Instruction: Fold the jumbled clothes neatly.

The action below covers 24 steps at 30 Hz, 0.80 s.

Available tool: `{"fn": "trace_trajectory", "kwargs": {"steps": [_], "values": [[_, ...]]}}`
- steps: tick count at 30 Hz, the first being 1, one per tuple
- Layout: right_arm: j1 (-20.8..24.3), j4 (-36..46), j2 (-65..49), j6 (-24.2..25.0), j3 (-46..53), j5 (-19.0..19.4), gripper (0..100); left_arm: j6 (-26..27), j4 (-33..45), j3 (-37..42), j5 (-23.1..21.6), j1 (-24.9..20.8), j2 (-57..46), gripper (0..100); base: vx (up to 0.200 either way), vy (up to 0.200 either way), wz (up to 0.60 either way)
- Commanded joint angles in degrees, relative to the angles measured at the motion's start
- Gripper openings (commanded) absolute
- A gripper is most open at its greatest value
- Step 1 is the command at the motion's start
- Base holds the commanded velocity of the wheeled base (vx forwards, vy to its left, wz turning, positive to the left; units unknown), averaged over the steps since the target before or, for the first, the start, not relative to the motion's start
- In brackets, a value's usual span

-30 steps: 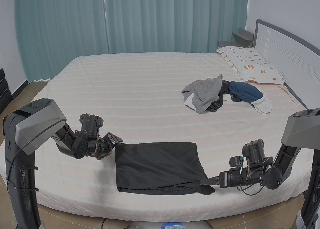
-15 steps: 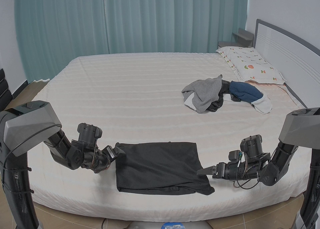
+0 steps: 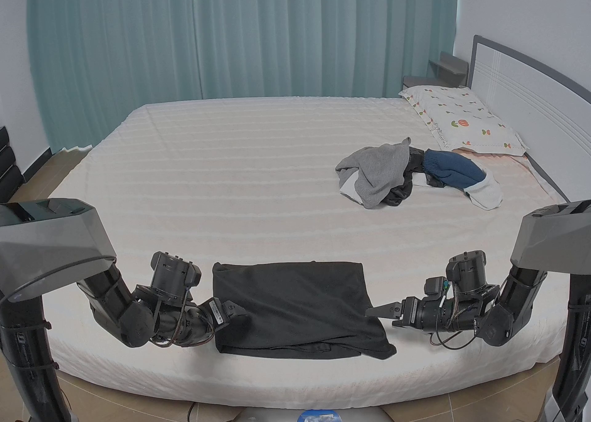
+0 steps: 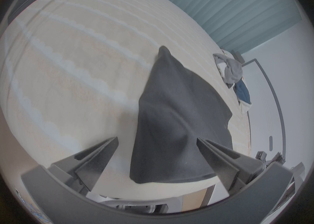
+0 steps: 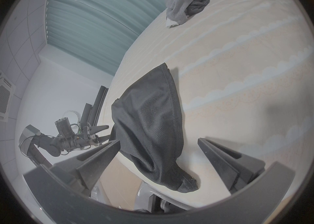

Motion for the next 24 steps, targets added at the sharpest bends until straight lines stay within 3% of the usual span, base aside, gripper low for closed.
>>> {"fn": "trace_trajectory", "kwargs": {"steps": [1,2,3,14,20,24], "values": [[0.01,-0.13,0.26,0.01,0.08,0.03,100,0.10,-0.05,0.96,0.49,-0.41,-0.17,100,0.000,0.000,0.00],[0.01,-0.13,0.26,0.01,0.08,0.03,100,0.19,0.03,0.96,0.49,-0.50,-0.08,100,0.000,0.000,0.00],[0.01,-0.13,0.17,0.10,0.17,0.03,100,0.19,0.21,0.96,0.58,-0.85,0.01,0,0.000,0.000,0.00],[-0.25,-0.13,-0.01,0.01,0.70,-0.06,100,2.65,0.47,3.33,0.66,-1.56,-0.61,0,0.000,0.000,0.00],[-0.34,-0.13,0.17,0.01,0.61,-0.06,100,4.94,9.26,2.81,0.58,-1.12,-5.53,0,0.000,0.000,0.00],[-0.34,-0.13,0.34,0.01,0.52,-0.06,100,5.55,10.76,2.46,0.58,-1.03,-5.35,0,0.000,0.000,0.00]]}}
